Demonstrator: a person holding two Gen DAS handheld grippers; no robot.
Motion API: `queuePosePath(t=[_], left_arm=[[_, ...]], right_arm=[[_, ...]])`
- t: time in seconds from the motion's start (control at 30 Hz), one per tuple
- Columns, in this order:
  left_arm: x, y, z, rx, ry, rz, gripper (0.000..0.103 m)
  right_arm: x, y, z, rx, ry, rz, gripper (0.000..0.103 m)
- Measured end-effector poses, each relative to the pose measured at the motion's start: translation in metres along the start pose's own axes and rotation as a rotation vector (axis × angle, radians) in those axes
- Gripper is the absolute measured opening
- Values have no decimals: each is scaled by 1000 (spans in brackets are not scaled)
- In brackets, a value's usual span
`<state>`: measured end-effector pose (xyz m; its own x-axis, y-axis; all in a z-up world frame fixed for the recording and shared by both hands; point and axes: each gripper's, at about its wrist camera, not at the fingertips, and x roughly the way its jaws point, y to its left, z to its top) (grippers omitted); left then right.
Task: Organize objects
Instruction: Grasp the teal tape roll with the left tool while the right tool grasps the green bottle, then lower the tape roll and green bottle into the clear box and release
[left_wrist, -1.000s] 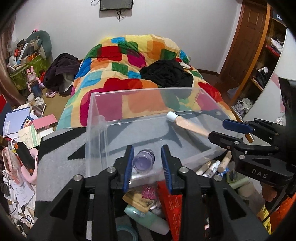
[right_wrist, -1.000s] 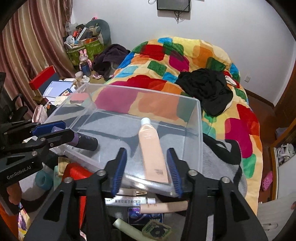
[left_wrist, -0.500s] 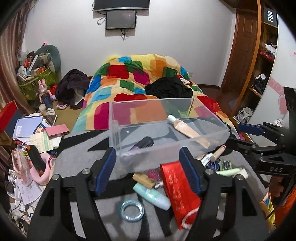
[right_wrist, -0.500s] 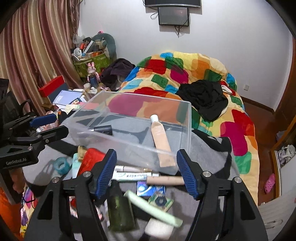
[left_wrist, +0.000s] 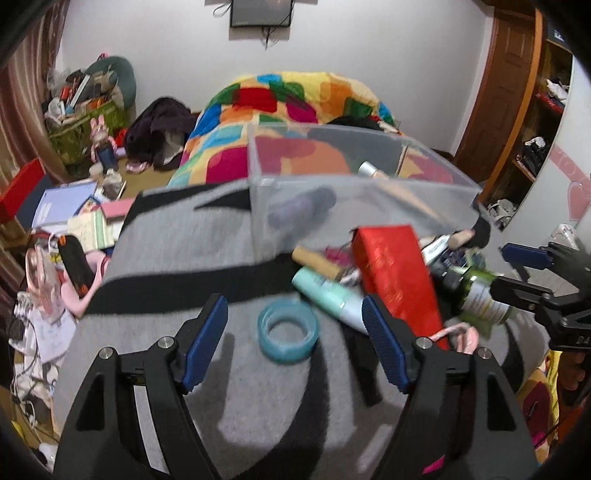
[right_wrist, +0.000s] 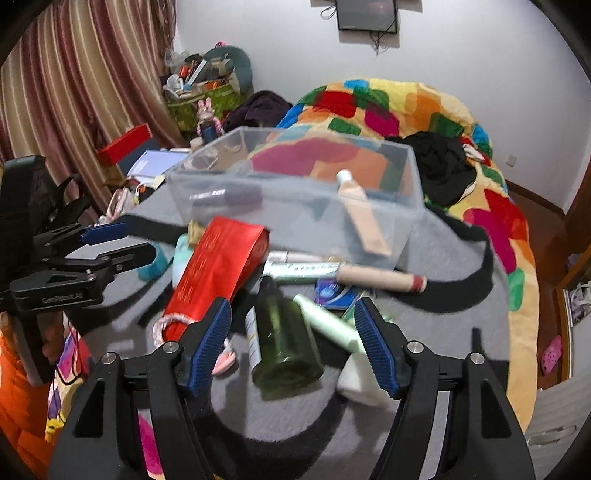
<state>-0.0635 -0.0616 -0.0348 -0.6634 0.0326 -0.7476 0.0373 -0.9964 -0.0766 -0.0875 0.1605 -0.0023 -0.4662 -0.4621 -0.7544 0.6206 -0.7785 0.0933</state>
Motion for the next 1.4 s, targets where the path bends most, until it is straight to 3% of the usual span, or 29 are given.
queuePosePath(t=[0.23, 0.33, 0.4, 0.57, 0.97, 1.4], left_arm=[[9, 8, -14, -32, 18, 9, 75], [13, 7, -17, -40, 16, 22, 73], [15, 6, -18, -37, 16, 32, 63], [18, 0, -20, -10, -1, 50, 39], [-4, -3, -16, -16, -54, 31, 38], [-31, -12, 28, -24, -184, -1, 39]], right_arm=[[14, 1, -10, 17, 35, 7, 65], [16, 0, -13, 21, 39, -1, 53], [15, 1, -14, 22, 37, 9, 45], [11, 2, -18, 27, 26, 26, 38], [-17, -10, -13, 85, -49, 44, 38], [-34, -14, 38, 115, -191, 7, 38]])
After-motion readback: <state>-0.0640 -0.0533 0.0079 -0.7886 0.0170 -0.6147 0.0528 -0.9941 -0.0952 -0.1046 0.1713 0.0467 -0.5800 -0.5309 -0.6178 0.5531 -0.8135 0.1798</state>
